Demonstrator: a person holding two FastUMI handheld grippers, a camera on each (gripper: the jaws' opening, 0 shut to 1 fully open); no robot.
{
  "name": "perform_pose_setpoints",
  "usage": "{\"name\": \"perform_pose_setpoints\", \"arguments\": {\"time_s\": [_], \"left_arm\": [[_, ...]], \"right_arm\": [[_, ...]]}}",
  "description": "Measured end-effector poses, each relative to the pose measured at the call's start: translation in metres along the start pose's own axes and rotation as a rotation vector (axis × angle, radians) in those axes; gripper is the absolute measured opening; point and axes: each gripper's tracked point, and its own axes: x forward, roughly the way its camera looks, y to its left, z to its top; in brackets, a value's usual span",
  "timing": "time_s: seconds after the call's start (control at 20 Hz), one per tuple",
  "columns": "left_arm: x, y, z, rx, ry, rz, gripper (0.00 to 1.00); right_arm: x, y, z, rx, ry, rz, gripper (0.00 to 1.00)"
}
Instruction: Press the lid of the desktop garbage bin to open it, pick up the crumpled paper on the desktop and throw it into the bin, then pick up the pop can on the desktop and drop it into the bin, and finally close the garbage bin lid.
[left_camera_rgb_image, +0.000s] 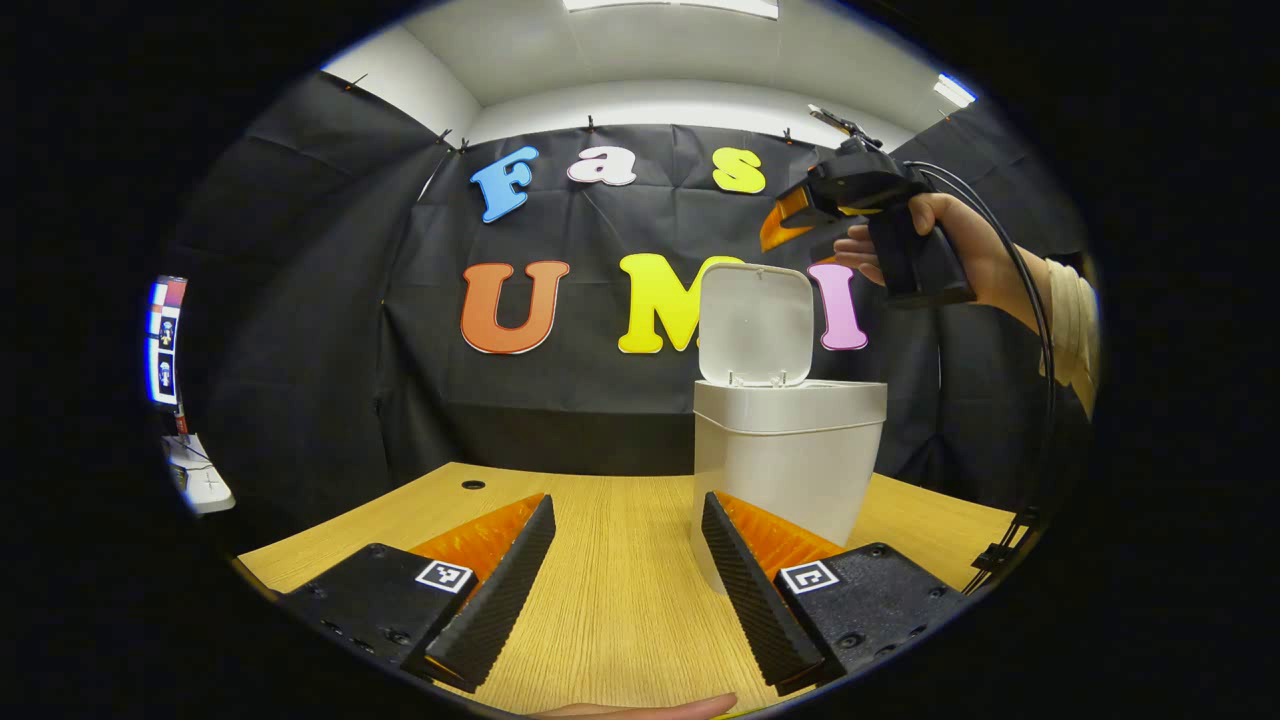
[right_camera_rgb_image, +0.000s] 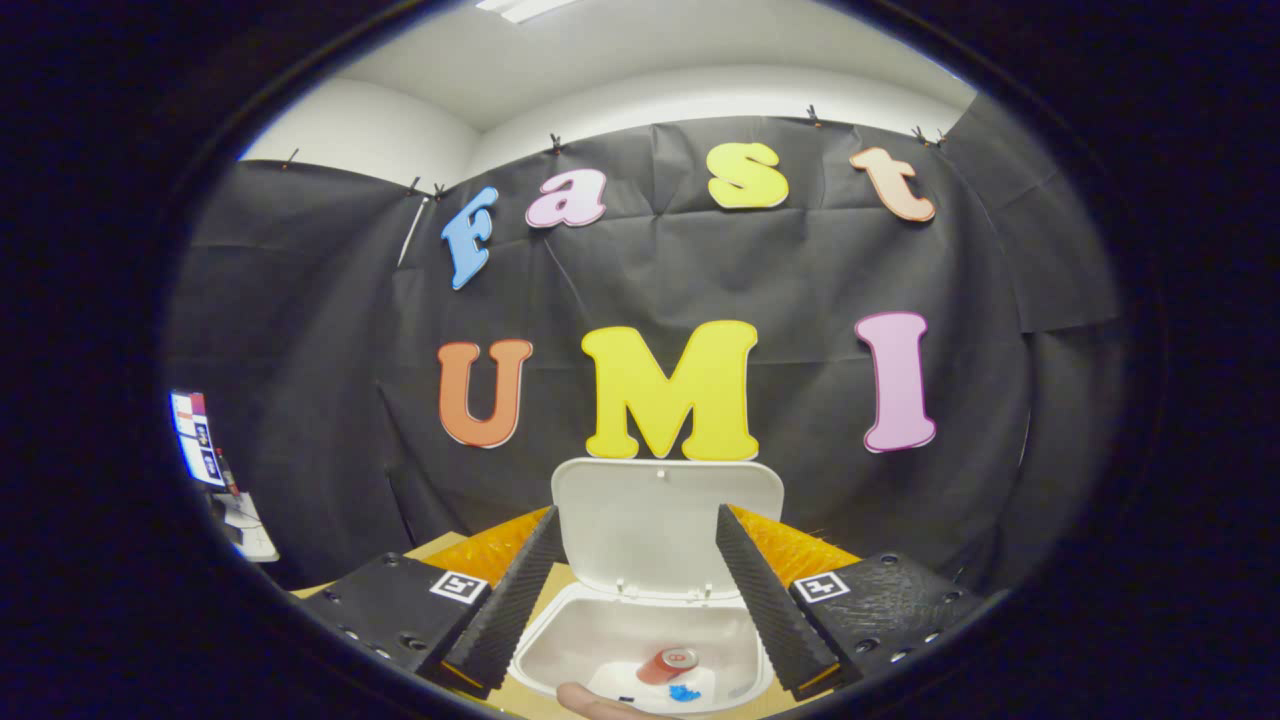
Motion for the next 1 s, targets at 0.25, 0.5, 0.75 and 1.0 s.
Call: {"name": "perform_pose_setpoints", "arguments": {"time_s": [0.25, 0.5, 0.75, 1.0], "left_arm": [[0.001, 0.001, 0.001, -0.031, -0.005, -0.012, 0.96], [0.002, 0.001, 0.001, -0.037, -0.009, -0.019, 0.96], [0.006, 0.011, -0.006, -0.045, 0.008, 0.002, 0.96], [0.008, 0.006, -0.009, -0.063, 0.023, -0.007, 0.96]], "right_arm": [[0.037, 0.003, 0.02, -0.018, -0.012, -0.025, 0.94], [0.091, -0.015, 0.019, -0.067, 0.02, -0.12, 0.94], [0.112, -0.022, 0.001, -0.042, 0.079, -0.146, 0.96], [0.1, -0.02, -0.004, 0.013, 0.099, -0.142, 0.97]]}}
